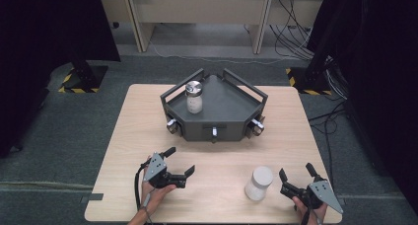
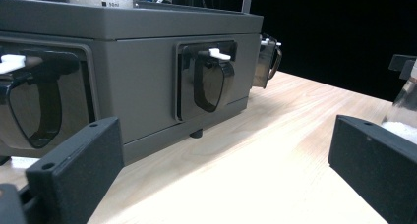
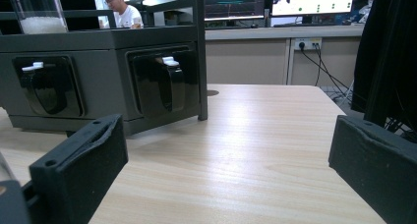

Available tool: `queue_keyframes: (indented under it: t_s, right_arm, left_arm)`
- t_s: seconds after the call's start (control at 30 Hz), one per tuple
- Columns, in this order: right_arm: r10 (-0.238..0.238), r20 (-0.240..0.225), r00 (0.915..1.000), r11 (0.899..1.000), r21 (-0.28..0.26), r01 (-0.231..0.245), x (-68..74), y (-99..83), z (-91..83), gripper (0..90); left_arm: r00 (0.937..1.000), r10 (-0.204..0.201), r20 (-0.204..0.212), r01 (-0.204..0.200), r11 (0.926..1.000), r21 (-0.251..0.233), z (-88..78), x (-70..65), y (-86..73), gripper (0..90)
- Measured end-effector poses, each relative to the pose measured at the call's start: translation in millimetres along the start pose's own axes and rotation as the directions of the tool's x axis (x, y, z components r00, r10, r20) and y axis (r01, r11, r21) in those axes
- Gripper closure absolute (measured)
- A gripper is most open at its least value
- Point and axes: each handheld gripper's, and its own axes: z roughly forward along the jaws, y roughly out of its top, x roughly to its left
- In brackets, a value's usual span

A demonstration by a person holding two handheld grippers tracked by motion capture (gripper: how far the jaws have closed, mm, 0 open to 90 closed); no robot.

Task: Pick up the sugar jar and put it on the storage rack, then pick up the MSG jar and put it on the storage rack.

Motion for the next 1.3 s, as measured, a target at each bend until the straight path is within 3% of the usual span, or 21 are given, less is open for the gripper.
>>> queue_keyframes:
  t_s: [1.3]
  right_arm:
    - [-0.004,-0.014,0.9999,1.000,-0.002,0.004,-0.2,0.3,-0.1,1.5]
  left_arm:
    - [0.9999,0.009,-0.004,-0.009,0.9999,0.008,1.5,-0.8,-1.9,0.0]
